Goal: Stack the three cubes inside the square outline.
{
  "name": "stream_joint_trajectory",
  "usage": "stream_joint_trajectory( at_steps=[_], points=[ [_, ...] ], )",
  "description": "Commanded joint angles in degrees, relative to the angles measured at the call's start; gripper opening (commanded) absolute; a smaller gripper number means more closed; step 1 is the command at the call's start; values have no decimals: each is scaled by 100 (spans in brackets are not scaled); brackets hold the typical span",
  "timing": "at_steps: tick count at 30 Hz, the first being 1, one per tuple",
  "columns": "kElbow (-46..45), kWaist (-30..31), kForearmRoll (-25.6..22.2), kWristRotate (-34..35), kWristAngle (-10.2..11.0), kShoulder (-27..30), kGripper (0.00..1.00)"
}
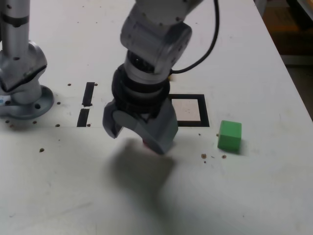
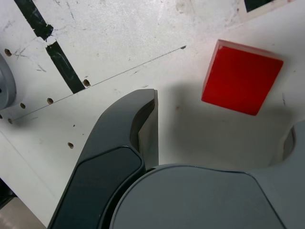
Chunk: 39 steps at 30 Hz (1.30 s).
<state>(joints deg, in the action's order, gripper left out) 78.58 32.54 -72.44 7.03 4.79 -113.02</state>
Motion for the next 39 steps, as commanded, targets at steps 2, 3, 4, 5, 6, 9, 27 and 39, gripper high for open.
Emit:
stream_joint_trajectory(
  at_steps=[2,3,4,5,6,9,27,39],
  points=[
    [-65,-3,32,-10,86,30,91],
    [-78,-12,46,-14,118,23,91],
    [-86,-23,57,-20,147,16,91],
    [-92,-38,68,-28,174,10,91],
    [-95,-53,81,-37,196,3,90],
    [-102,-101,174,-81,231,-41,89],
    [-251,-301,922,-28,442,-159,44],
    [102,-790,401,116,731,135,32]
  ],
)
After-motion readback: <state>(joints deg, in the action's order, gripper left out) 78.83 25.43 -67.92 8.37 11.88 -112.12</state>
